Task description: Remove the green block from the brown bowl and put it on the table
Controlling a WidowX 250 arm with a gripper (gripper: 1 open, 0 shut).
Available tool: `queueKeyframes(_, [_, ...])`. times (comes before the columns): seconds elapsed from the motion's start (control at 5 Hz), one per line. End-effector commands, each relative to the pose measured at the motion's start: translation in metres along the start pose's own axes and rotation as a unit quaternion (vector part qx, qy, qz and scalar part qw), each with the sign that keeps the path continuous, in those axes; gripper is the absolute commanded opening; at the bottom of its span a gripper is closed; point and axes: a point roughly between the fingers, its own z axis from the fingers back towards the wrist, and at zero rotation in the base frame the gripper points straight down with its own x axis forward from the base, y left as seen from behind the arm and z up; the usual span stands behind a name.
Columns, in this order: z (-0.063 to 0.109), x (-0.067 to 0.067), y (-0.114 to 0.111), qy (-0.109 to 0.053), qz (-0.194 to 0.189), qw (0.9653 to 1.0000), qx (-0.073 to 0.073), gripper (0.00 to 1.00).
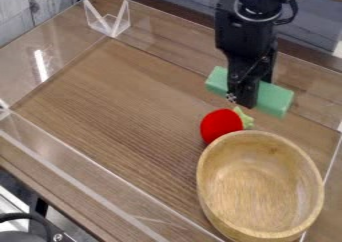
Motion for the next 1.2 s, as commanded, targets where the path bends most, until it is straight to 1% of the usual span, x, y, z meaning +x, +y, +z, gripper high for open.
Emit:
queueKeyframes(0.0, [0.01,0.001,-0.001,0.008,-0.016,0.9996,-0.021,0.0])
queueKeyframes(0.2, [0.012,-0.006,-0.004,0.008,-0.014,0.9997,-0.02,0.0])
queueKeyframes(0.6, [0.01,0.0,-0.007,0.014,0.03,0.9994,-0.014,0.0])
queueKeyframes(0.8, [0.024,0.003,-0.013,0.013,0.057,0.9982,-0.012,0.0])
queueKeyframes(1.0, [0.036,0.012,-0.017,0.007,0.093,0.9956,-0.012,0.0])
